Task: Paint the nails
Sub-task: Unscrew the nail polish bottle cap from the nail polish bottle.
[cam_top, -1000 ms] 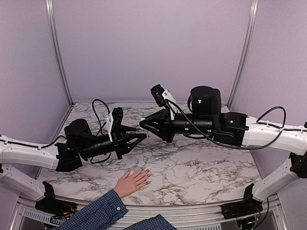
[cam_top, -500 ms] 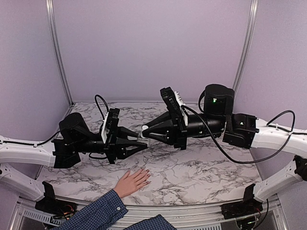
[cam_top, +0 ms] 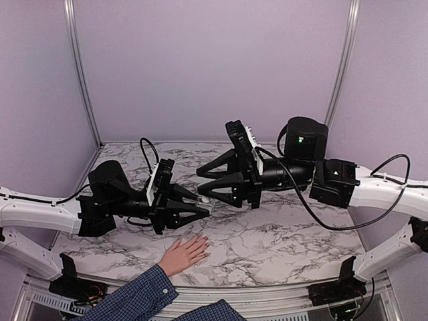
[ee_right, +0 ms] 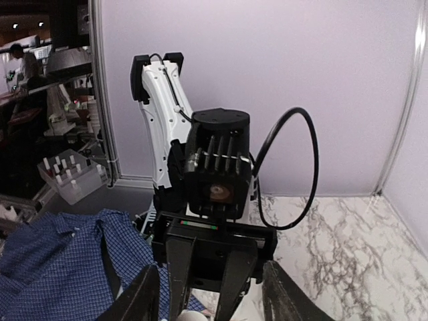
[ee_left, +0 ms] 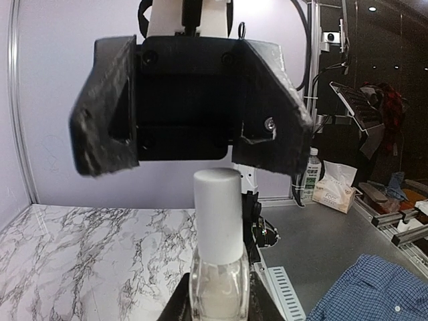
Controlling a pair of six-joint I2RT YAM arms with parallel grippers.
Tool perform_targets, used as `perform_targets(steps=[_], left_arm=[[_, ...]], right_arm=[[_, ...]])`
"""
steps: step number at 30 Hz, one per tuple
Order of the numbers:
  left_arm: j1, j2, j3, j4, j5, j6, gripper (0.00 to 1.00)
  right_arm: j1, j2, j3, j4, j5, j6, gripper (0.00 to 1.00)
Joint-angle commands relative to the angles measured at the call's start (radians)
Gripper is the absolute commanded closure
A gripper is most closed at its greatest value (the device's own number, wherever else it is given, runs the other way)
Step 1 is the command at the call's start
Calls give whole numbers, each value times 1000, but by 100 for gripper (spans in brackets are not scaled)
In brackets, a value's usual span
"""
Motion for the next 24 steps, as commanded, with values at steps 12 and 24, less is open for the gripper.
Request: perform_targets(steps=[12, 24], left_arm=[[4, -5, -73, 15, -473, 3, 100], [6, 32, -105, 11, -642, -47, 100]], right_arm=[[-31, 7, 42, -59, 404, 206, 14], [-44, 23, 76, -164, 444, 269, 14]])
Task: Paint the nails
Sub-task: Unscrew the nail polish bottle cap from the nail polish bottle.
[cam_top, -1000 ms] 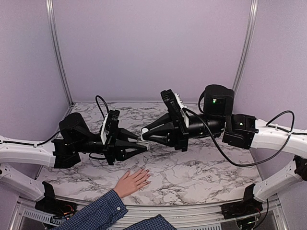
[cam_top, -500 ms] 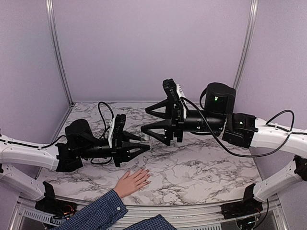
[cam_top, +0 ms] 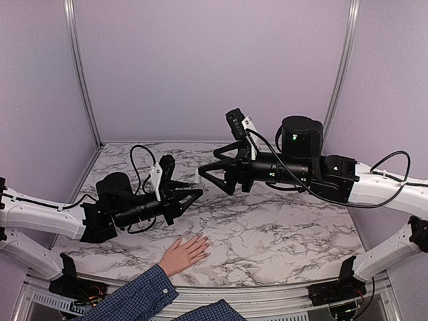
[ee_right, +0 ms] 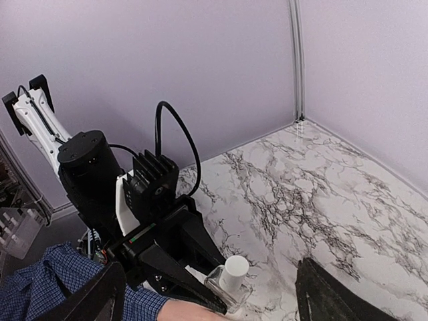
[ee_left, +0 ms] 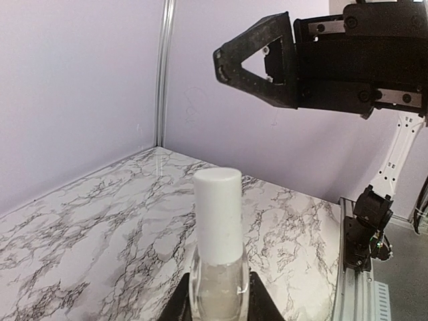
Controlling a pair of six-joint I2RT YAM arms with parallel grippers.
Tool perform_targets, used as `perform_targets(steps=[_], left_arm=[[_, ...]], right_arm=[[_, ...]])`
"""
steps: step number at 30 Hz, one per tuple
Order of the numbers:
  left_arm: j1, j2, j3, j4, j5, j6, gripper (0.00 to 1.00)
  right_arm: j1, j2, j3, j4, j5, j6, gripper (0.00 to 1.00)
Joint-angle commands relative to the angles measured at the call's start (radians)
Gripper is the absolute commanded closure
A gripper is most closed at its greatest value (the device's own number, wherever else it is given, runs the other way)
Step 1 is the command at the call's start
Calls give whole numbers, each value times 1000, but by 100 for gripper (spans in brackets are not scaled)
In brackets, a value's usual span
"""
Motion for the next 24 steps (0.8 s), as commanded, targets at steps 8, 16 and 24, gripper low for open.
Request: perform_targets(steps=[8, 16, 24], left_arm=[[5, 4, -21, 20, -82, -8, 100], [6, 47, 23, 16, -118, 44, 100], [35, 71, 40, 17, -165, 41, 100]], right_arm=[[-27, 17, 56, -73, 95, 92, 14], [-99, 47, 60, -92, 65, 140, 15], [-113, 101, 113, -112, 42, 138, 18]])
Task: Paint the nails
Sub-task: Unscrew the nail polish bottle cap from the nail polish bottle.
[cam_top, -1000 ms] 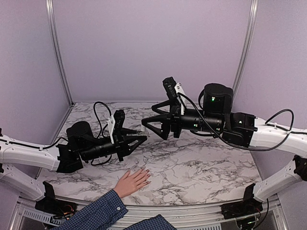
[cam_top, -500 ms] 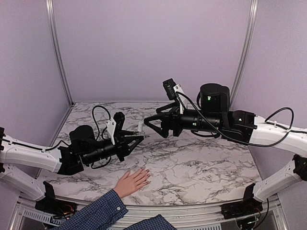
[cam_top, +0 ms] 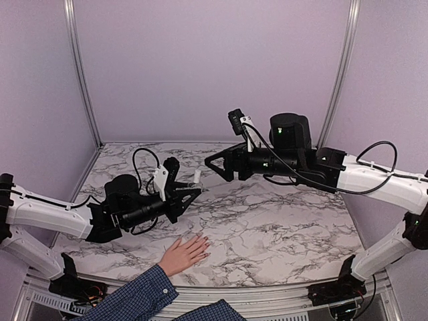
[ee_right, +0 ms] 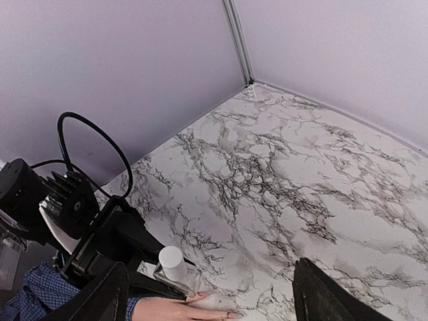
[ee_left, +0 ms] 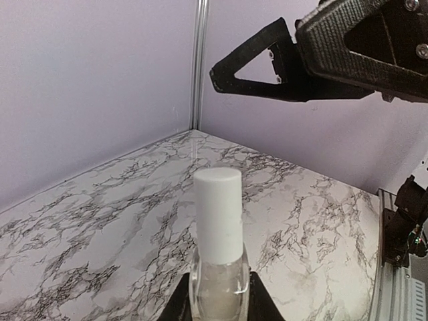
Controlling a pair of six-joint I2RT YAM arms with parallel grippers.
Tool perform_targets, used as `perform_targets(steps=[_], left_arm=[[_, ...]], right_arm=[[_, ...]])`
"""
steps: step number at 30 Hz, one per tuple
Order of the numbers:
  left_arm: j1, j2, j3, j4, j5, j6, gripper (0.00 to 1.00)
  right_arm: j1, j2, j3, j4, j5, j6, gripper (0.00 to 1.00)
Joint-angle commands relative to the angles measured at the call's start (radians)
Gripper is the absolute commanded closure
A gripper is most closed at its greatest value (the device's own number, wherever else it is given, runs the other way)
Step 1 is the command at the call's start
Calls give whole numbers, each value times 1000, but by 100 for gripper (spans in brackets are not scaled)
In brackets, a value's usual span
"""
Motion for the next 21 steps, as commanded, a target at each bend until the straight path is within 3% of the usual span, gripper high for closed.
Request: perform_targets(steps=[1, 7, 14, 21], left_arm=[[17, 10, 47, 23, -55, 19, 100], [17, 31, 69, 27, -59, 19, 100], [16, 22, 69, 49, -72, 43, 100], [15, 47, 34, 175, -65, 68, 100]], right_arm=[[-2, 23, 85, -35, 4, 16, 18], [-2, 48, 130, -54, 27, 25, 22], [-3, 120, 138, -13, -13, 69, 36], [0, 172, 140, 19, -56, 106, 46]])
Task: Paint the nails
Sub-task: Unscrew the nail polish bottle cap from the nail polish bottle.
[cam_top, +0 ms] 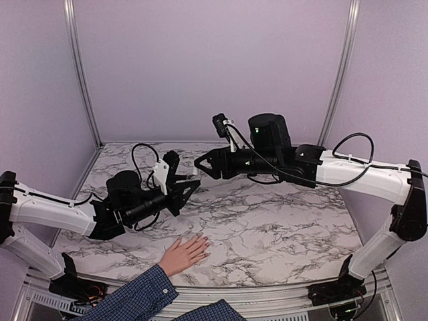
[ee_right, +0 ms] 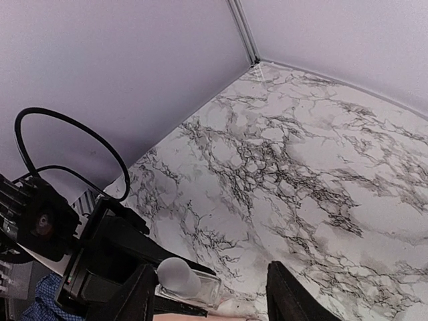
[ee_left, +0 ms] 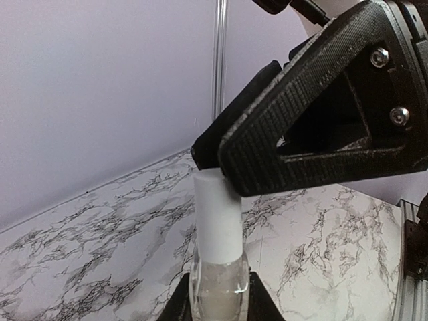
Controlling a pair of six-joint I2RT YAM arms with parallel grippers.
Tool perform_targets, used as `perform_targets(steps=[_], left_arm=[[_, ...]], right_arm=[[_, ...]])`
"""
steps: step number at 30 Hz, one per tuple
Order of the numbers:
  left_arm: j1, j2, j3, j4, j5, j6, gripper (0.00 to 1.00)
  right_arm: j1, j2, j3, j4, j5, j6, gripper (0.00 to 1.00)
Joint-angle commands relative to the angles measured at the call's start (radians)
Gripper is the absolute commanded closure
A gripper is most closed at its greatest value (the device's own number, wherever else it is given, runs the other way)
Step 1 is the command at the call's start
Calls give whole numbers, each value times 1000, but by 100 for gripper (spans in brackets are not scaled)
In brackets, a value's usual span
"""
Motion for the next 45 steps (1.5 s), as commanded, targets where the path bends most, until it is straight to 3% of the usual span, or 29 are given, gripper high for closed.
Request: perform_targets(steps=[1, 9, 16, 24, 26, 29, 32, 39, 45], left_arm=[[1, 22, -2, 164, 1, 33, 100], [1, 48, -3, 201, 6, 37, 100], [1, 49, -5, 209, 5, 32, 100], [2, 57, -4, 210, 11, 14, 100], [2, 59, -5, 209, 16, 14, 100], [2, 60, -1, 203, 29, 8, 82], [2, 64, 6, 198, 33, 4, 72], [2, 76, 15, 188, 29, -3, 72], [2, 75, 17, 184, 16, 0, 85]], right_arm=[[0, 15, 36, 34, -37, 31, 46], [9, 29, 36, 44, -68, 35, 55], [13, 43, 35, 58, -104, 26, 71], [24, 40, 32, 51, -103, -12, 99], [26, 40, 32, 45, -92, -24, 100], [28, 40, 42, 28, -74, -42, 100], [33, 39, 48, 8, -49, -62, 100], [36, 35, 53, -12, -28, -85, 100], [47, 40, 65, -33, 1, -108, 100]])
